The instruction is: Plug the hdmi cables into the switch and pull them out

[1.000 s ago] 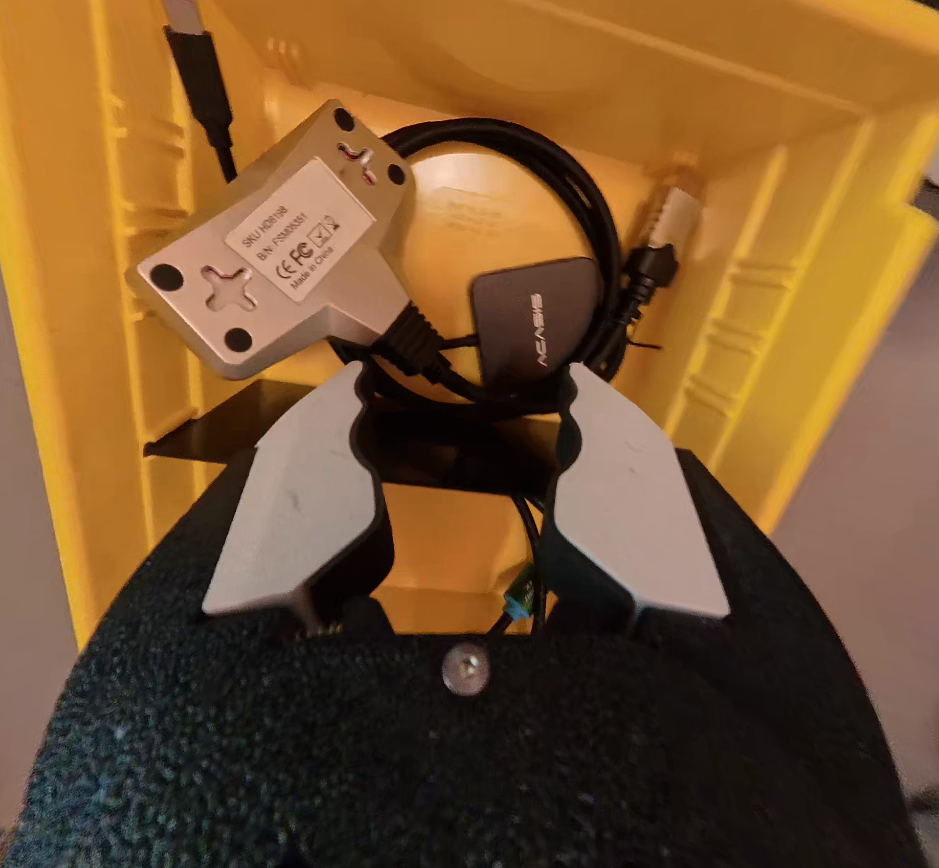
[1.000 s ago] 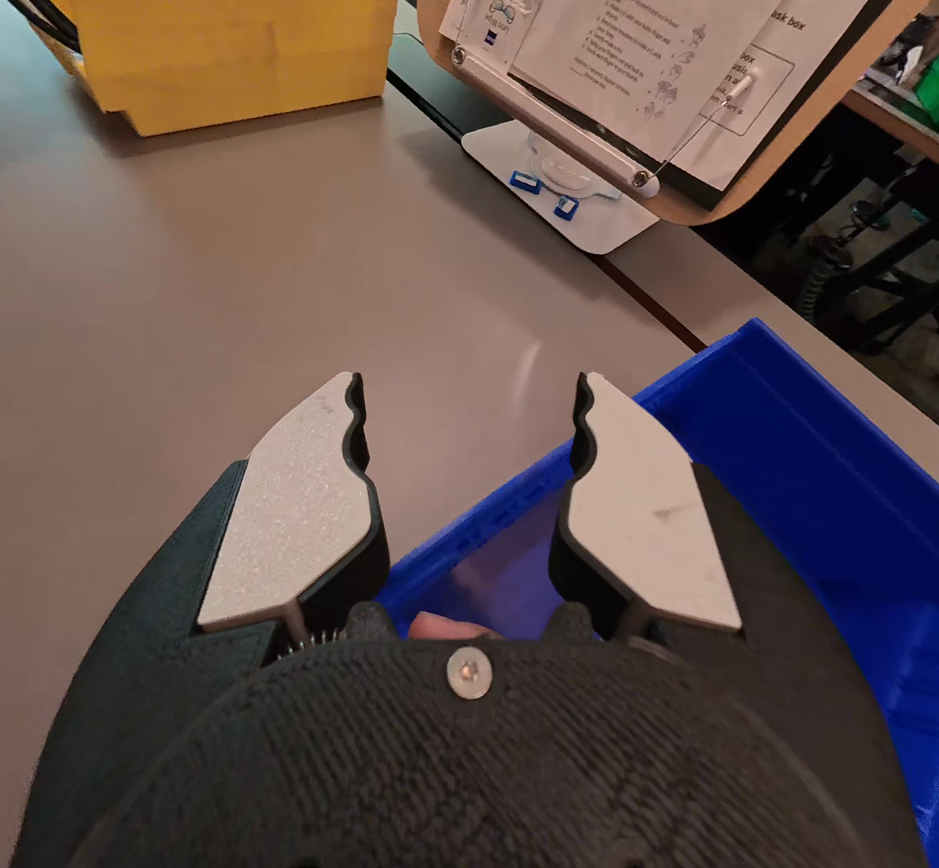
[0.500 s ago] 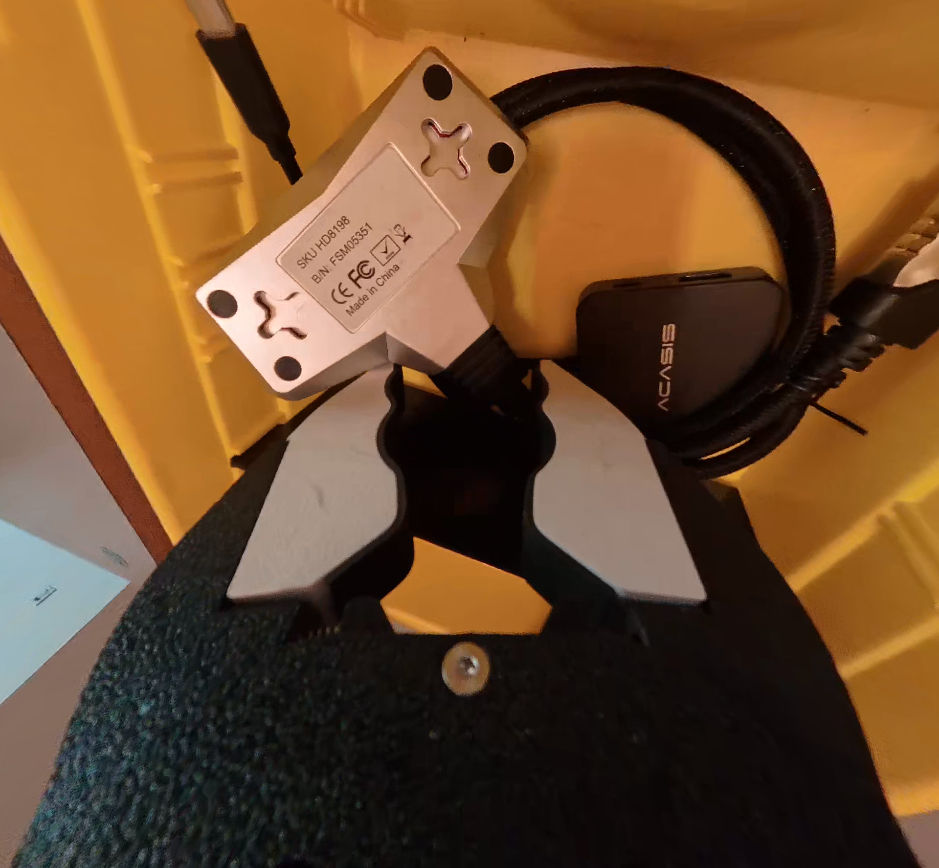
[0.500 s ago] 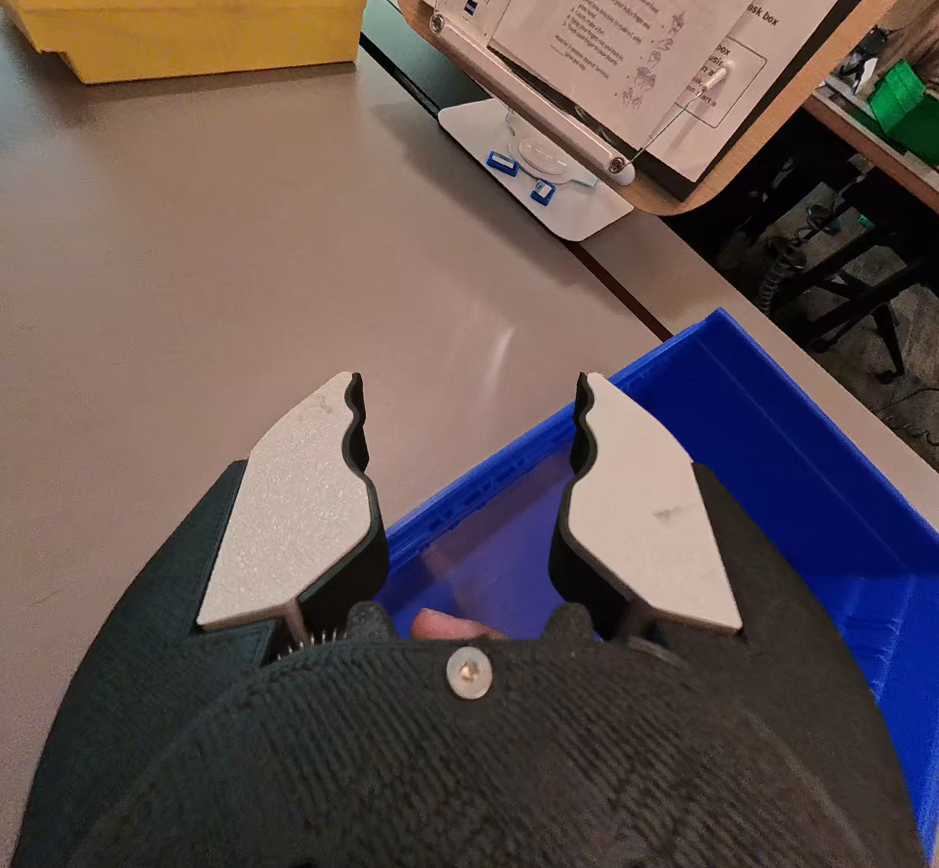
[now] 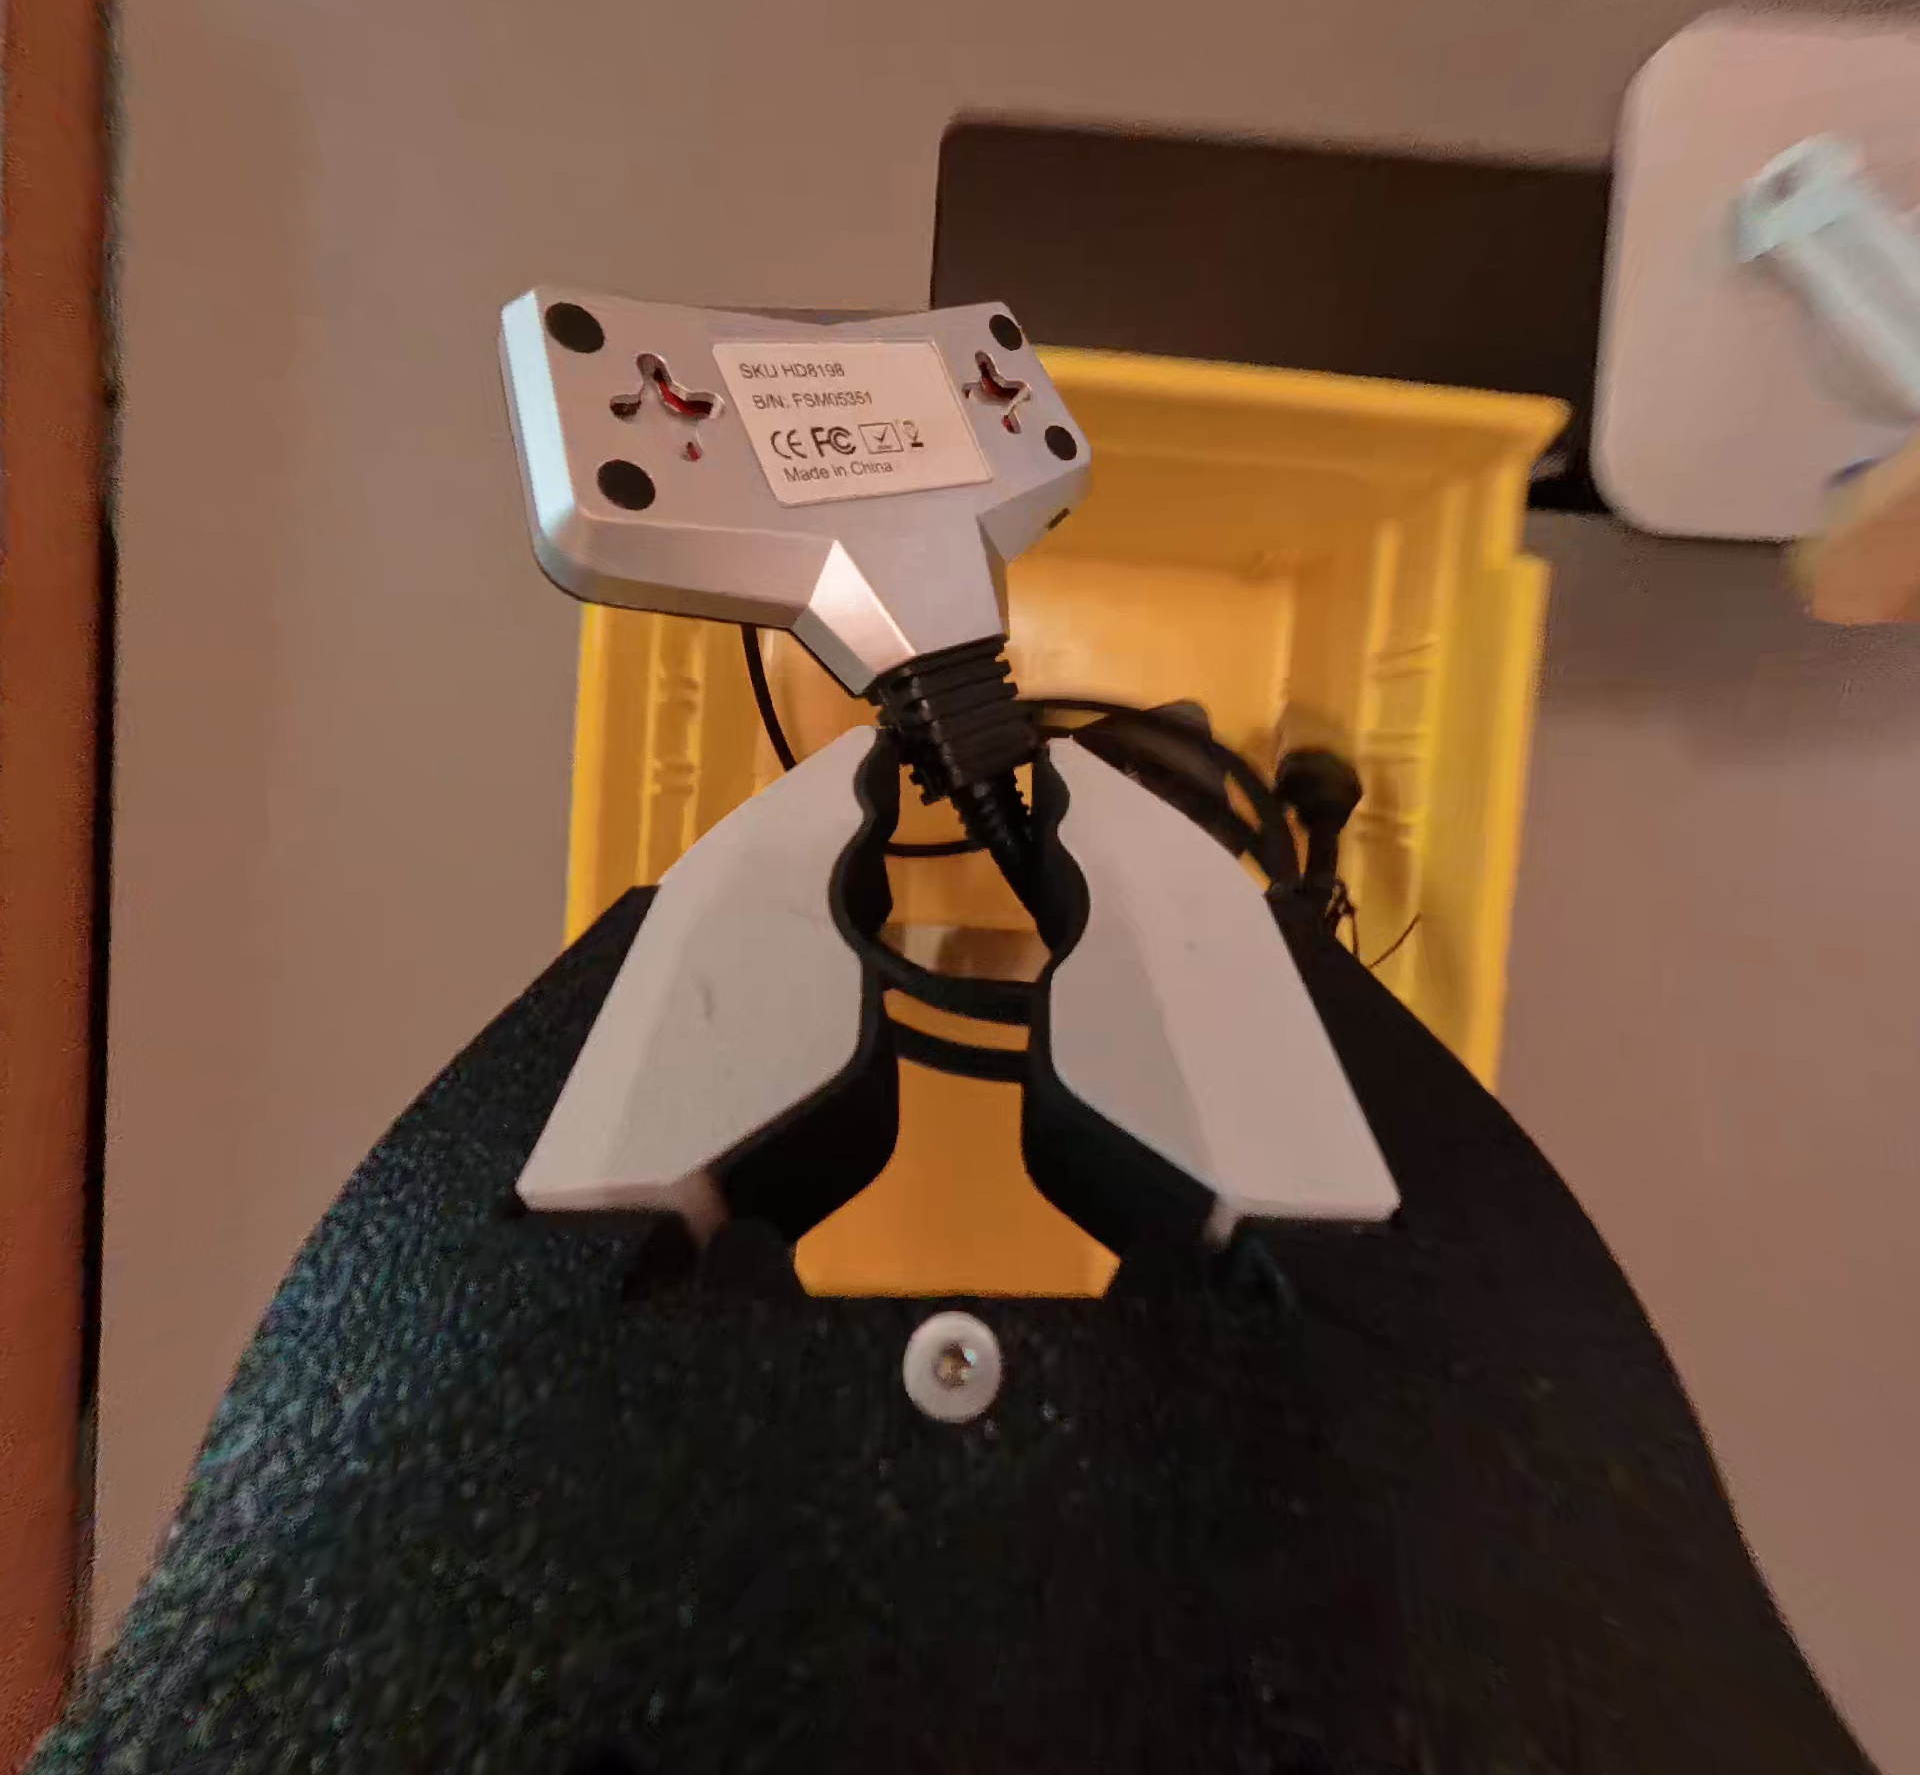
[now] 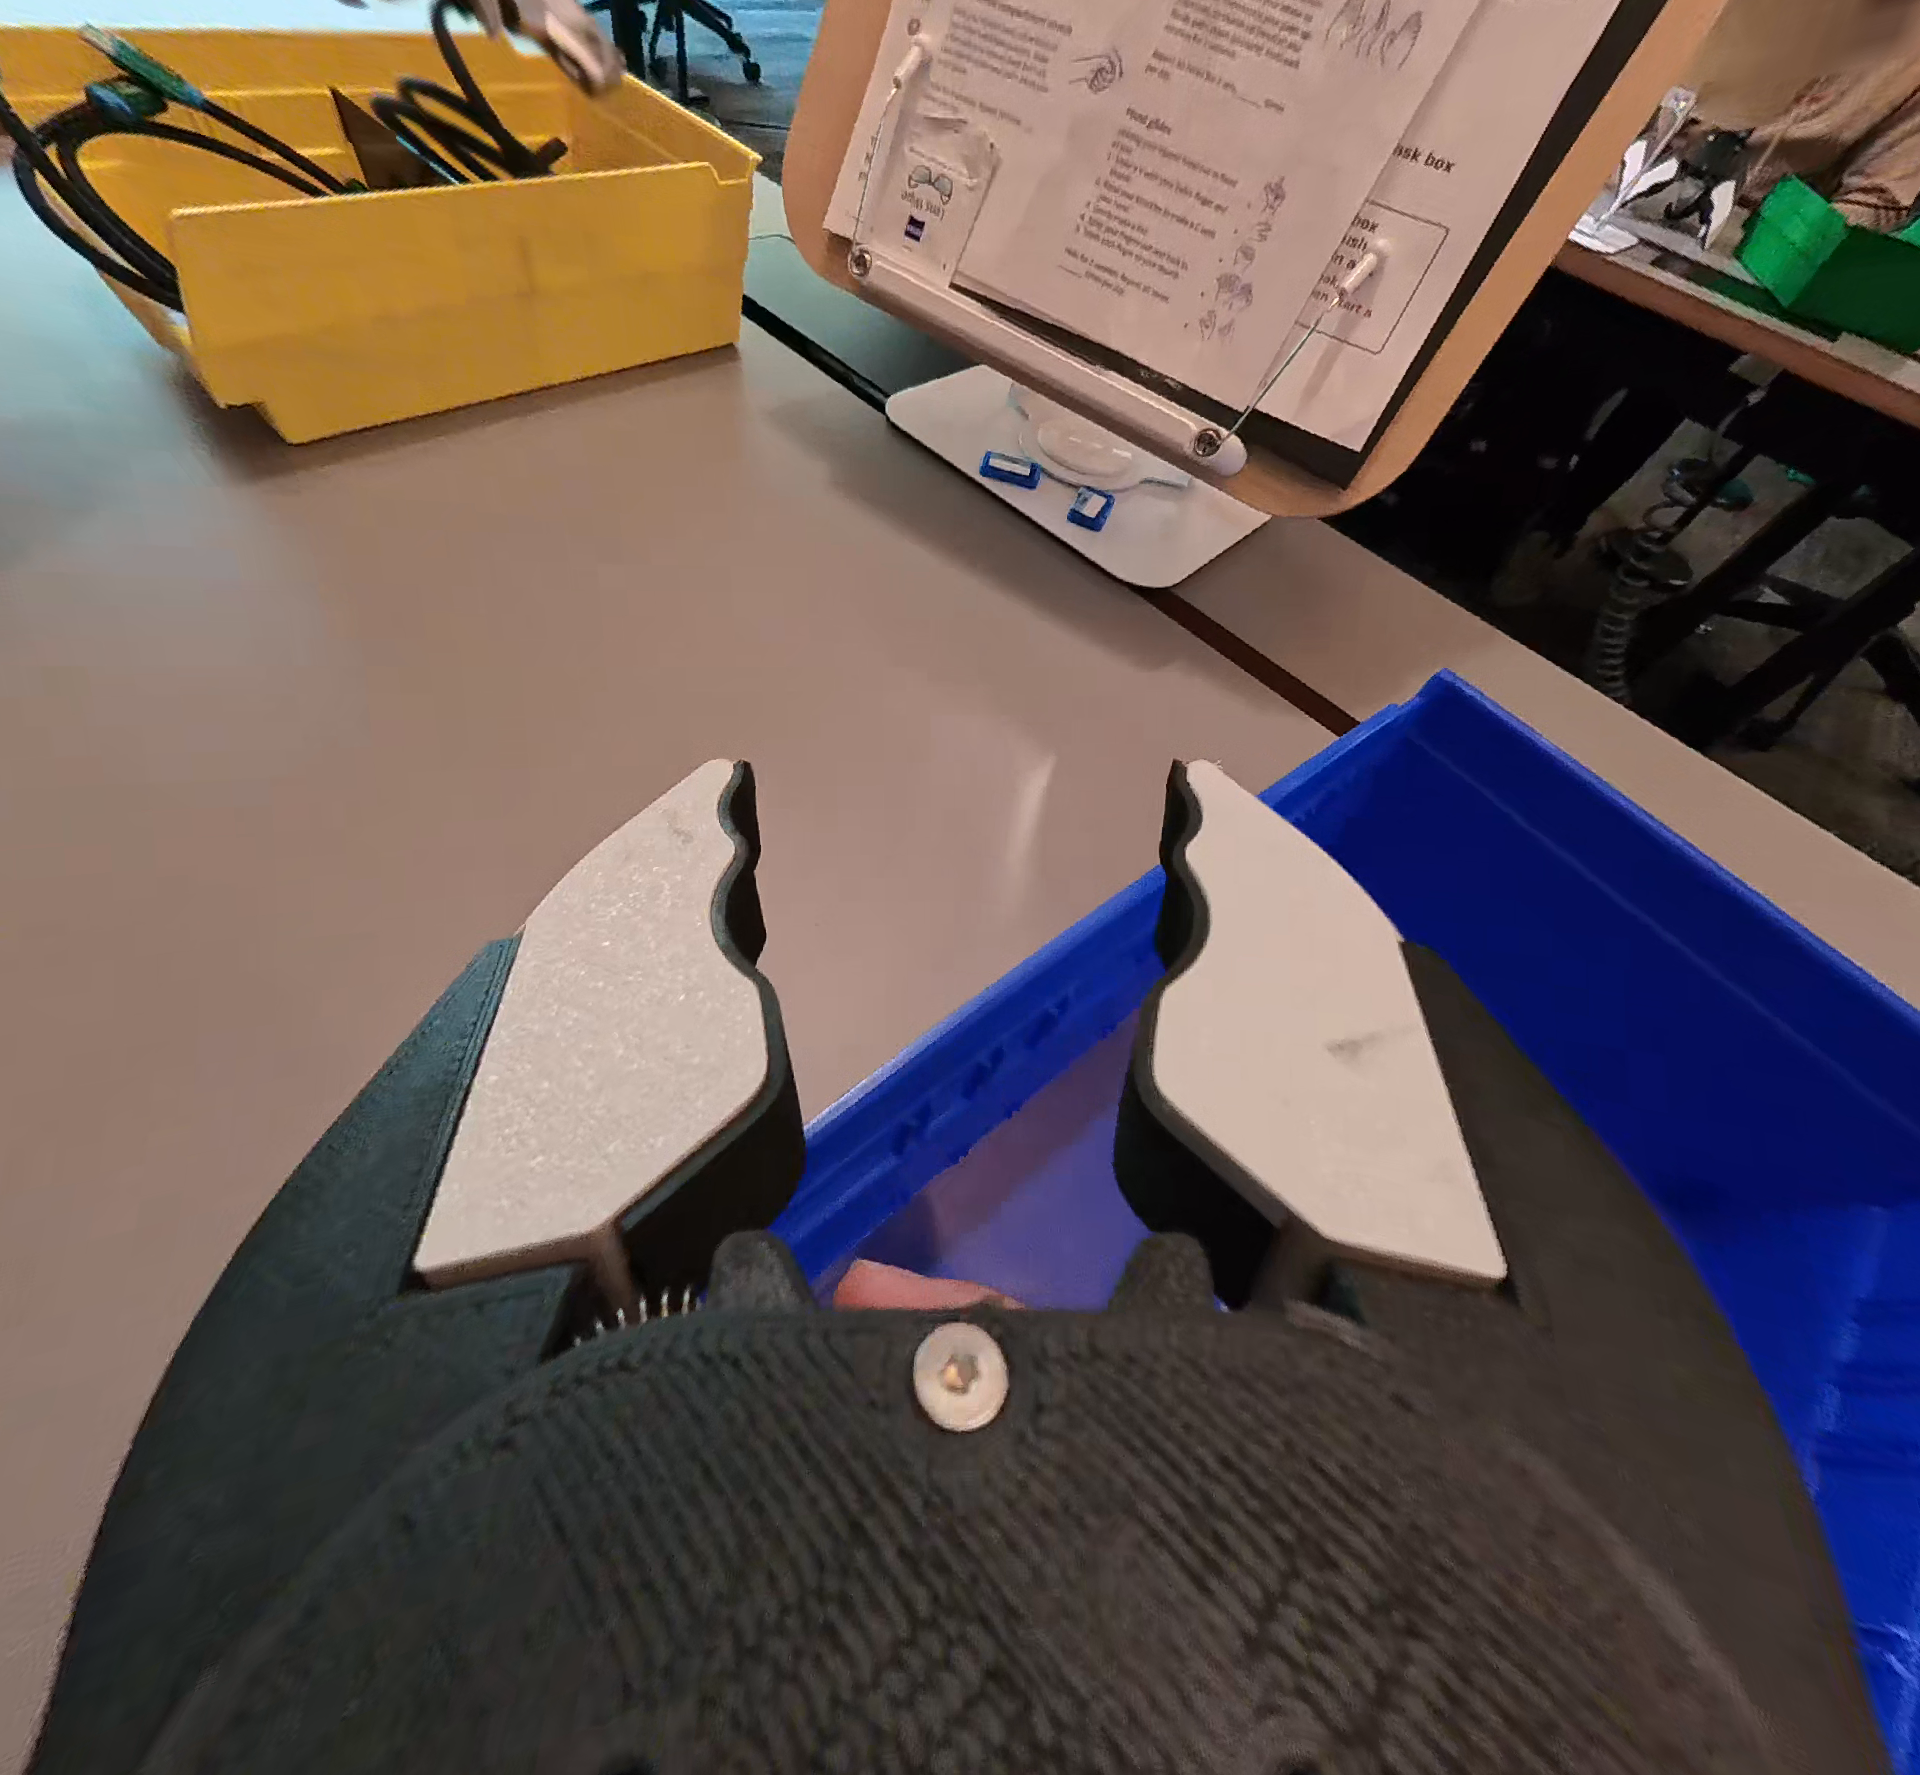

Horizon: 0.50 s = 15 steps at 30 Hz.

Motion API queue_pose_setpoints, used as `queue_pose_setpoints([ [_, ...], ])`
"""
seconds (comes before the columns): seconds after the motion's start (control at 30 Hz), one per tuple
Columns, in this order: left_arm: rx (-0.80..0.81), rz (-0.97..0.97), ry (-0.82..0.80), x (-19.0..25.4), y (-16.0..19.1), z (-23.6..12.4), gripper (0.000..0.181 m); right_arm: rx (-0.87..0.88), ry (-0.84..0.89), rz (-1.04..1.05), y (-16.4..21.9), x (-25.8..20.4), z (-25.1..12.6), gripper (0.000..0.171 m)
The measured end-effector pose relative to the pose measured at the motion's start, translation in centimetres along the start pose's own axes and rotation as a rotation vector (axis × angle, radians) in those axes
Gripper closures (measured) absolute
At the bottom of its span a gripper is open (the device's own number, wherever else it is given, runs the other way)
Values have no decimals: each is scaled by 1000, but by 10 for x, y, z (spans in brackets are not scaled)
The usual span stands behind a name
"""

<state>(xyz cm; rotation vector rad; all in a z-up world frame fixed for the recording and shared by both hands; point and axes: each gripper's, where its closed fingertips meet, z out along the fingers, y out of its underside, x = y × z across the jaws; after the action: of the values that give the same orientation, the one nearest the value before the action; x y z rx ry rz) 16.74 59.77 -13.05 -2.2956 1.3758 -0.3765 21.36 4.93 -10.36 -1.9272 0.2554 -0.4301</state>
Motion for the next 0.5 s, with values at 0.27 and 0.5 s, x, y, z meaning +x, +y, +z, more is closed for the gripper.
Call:
queue_pose_setpoints([
  [0.27,595,149,180,32,-54,-159,157,63,-10,18,-12,-9,4,97],
  [0.5,985,580,617,177,10,-282,157,324,-261,131,-65,-63,-5,82],
])
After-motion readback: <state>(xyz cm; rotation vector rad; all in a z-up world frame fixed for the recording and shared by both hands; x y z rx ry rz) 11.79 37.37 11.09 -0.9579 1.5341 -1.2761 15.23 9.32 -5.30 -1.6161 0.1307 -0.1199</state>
